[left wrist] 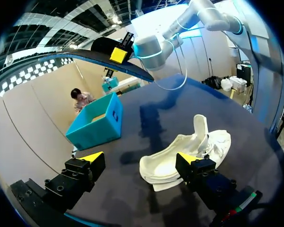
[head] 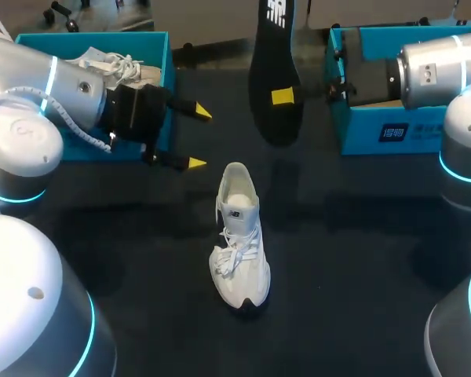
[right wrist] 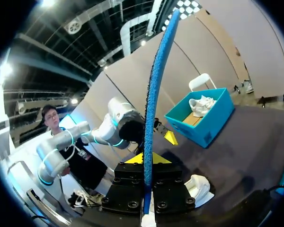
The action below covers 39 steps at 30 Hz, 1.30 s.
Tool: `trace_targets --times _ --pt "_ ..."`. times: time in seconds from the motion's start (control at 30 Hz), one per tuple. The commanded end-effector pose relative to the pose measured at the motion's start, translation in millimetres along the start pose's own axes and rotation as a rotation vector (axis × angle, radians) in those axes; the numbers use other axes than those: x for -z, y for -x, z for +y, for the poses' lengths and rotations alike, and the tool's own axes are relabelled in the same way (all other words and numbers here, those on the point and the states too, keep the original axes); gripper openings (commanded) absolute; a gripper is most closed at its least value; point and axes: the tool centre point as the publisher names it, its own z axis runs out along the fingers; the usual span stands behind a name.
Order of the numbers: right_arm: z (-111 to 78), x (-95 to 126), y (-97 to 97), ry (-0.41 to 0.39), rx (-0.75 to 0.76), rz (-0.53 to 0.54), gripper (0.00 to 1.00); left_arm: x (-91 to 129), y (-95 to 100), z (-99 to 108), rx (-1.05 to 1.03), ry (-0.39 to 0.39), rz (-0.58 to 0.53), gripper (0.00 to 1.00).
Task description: Take the shoe out of the shoebox, open the shoe tongue, remove and reinsert the insole, then place the shoe into the shoebox
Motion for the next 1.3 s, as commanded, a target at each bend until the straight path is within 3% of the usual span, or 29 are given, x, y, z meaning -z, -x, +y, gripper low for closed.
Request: trace_targets --times 0.03,0.3,0.7,0.97,1.3 --pt "-1.7 -6.2 11.3 -0.006 0.025 0.014 0.0 -4.0 -2.3 15.3 0.011 0.022 0.018 1.0" --pt "-2.2 -14.8 17.2 -0.009 0.052 0.058 0.0 -9.2 -16.6 42.9 0.029 0.126 0.078 1.0" --pt "-2.2 -14.8 17.2 -0.009 0.052 0.058 0.0 -18.8 -25.5 58.3 0.061 0.214 0.084 1.0" --pt "-8.0 -19.6 36.0 -0.025 0.134 0.032 0.0 -23.8 -32.1 61.2 0.101 0.271 0.08 1.0" --pt "-25.2 -28.2 51.4 -0.038 0.169 0.035 0.0 -34.9 -50.3 70.1 0.11 0.278 0.07 1.0"
